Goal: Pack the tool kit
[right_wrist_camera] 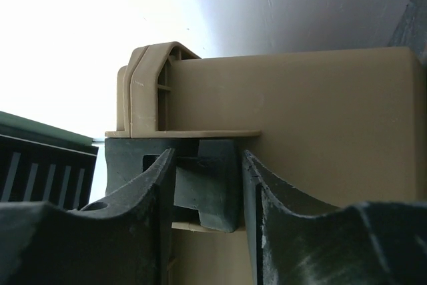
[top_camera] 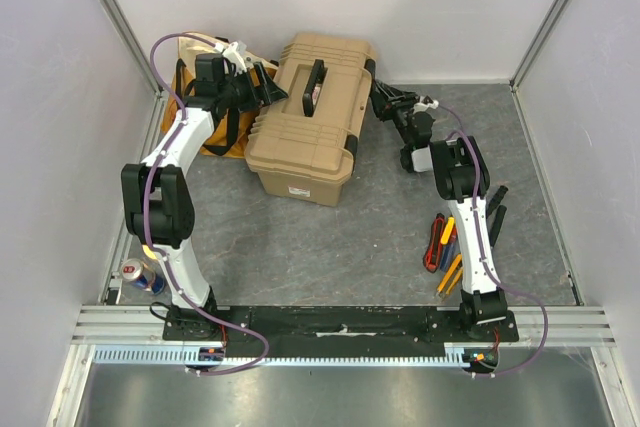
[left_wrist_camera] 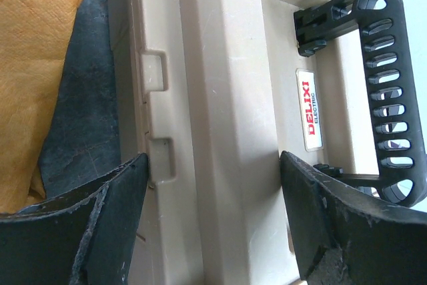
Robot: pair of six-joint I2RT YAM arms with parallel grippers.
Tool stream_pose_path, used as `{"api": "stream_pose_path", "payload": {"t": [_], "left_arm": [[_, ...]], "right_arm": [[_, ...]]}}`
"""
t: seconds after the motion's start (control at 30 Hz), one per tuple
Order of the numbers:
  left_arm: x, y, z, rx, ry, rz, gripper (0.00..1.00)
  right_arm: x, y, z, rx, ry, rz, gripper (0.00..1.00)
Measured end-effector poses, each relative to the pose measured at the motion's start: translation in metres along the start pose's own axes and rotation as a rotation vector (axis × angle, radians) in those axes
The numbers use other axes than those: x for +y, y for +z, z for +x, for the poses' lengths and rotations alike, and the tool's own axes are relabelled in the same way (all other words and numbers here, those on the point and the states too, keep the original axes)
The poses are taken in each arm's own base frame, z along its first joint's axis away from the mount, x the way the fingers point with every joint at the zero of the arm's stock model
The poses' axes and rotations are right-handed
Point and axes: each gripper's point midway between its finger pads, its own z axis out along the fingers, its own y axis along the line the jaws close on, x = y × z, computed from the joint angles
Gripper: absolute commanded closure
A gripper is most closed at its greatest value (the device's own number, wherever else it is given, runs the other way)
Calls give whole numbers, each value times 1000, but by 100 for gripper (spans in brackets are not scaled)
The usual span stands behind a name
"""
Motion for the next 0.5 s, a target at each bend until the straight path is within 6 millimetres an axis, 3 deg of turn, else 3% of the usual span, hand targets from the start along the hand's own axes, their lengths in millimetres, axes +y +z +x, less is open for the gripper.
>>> {"api": "stream_pose_path", "payload": {"t": [0.23,0.5], "left_arm": [[0,0,0,0,2,-2,18],[1,0,0,-1,0,-11,19]], "right_arm": [[0,-6,-6,-33,-6,-3,71],[16,-15,-6,-38,-114,21,71]]}}
